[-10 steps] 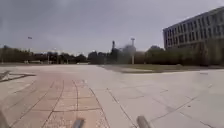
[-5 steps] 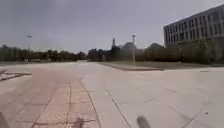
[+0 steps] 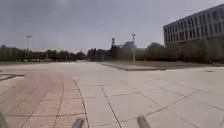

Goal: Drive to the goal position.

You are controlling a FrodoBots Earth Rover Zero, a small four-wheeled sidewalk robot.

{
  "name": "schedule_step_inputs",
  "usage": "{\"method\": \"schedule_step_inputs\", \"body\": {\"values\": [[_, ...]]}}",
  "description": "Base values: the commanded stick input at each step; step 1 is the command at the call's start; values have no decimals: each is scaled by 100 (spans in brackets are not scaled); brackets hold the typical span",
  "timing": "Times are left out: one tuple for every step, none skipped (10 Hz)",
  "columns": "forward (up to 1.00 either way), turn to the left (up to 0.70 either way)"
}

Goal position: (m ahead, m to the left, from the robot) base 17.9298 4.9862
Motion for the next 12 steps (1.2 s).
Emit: {"method": "schedule_step_inputs", "body": {"values": [[70,0],[70,0],[70,10],[70,27],[70,27],[70,27],[70,27],[70,27],[70,27],[70,27],[70,17],[70,0]]}}
